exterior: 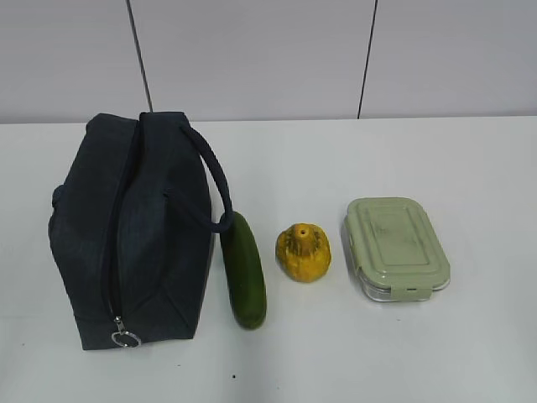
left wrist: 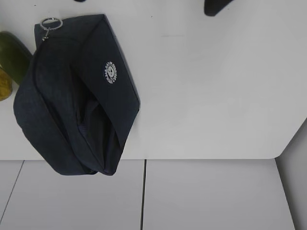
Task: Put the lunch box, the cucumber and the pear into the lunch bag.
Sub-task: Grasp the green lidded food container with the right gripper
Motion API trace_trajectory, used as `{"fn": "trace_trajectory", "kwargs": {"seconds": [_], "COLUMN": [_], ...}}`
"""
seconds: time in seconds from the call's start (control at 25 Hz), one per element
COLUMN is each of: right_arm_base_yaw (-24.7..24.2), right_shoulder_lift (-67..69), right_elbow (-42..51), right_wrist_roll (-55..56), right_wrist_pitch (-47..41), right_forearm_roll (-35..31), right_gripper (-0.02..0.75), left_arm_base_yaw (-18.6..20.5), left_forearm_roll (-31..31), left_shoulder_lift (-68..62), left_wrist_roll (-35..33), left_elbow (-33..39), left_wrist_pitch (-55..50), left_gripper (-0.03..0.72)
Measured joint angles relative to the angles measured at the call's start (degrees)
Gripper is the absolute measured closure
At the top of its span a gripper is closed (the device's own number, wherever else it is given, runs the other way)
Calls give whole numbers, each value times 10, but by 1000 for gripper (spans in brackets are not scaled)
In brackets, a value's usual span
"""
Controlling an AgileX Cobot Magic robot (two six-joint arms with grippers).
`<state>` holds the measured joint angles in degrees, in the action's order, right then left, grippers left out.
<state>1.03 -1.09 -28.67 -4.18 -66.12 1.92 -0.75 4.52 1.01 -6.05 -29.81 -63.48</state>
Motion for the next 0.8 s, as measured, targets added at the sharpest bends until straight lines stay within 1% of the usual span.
{"fn": "trace_trajectory", "kwargs": {"seconds": [0.36,0.48,0.56,0.68,0.8], "right_arm_base_yaw": [0,0,0,0,0], "right_shoulder_lift": [0,0,1,48,130], "right_elbow": [0,-12,-26,-38,-40], "right_wrist_roll": [0,1,3,22,45], "right_wrist_pitch": [0,26,61,84,90], "right_forearm_roll": [0,0,0,-1,-15], "right_gripper": [427,426,422,378,267], "left_arm_base_yaw": [0,0,0,0,0], "left_forearm_roll": [0,0,0,0,0], "left_shoulder_lift": [0,0,0,0,0], "left_wrist_roll": [0,0,0,0,0], "left_elbow": [0,0,0,0,0], "left_wrist_pitch": [0,0,0,0,0], "left_gripper": [253,253,253,253,253]}}
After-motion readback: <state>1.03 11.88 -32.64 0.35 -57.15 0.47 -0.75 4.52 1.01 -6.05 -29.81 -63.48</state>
